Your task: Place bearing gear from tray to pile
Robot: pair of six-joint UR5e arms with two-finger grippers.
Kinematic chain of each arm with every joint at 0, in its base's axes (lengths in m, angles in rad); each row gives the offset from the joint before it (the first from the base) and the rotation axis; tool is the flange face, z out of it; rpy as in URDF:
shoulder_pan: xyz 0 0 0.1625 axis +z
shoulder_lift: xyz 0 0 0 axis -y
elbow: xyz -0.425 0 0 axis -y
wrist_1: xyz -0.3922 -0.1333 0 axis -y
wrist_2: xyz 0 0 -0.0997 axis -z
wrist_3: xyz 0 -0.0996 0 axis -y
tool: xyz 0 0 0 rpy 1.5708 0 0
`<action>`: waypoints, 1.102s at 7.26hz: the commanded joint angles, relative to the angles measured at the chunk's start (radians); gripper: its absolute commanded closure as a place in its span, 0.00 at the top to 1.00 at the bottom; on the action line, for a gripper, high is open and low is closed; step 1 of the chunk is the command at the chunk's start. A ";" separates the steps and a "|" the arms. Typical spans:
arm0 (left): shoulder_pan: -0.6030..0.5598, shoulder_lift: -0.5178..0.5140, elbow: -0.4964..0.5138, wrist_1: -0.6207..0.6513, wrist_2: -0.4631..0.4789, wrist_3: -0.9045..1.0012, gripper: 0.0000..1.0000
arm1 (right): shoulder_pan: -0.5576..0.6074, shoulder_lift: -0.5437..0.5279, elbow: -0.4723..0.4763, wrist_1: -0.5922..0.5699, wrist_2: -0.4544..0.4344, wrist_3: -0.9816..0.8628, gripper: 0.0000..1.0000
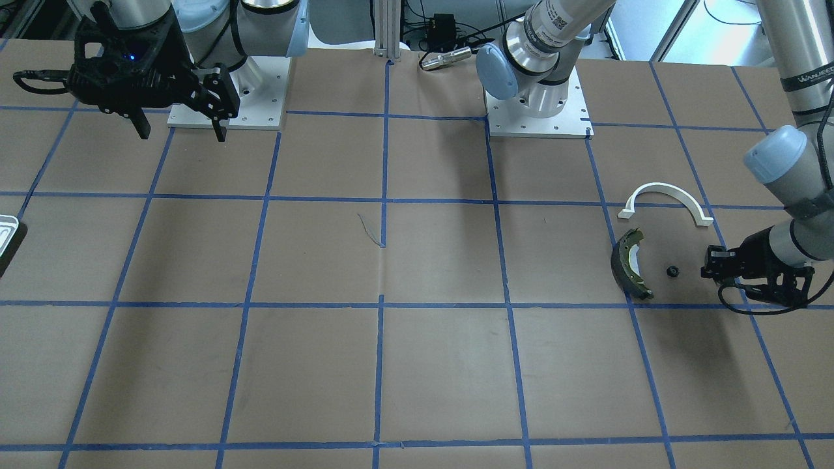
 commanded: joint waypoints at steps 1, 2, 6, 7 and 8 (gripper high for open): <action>0.005 -0.012 -0.004 0.006 -0.001 0.010 0.46 | 0.000 0.001 0.002 0.001 0.001 0.000 1.00; 0.002 -0.004 -0.002 -0.006 0.001 0.014 0.99 | 0.000 0.001 0.002 0.001 0.001 0.000 1.00; -0.135 0.100 0.016 -0.123 -0.005 -0.127 1.00 | 0.001 0.001 0.002 -0.002 0.001 0.000 1.00; -0.204 0.149 0.019 -0.173 -0.008 -0.243 1.00 | 0.000 0.001 0.002 -0.002 0.001 -0.002 1.00; -0.272 0.194 0.021 -0.198 -0.013 -0.344 1.00 | 0.000 0.001 0.002 -0.002 0.001 -0.002 1.00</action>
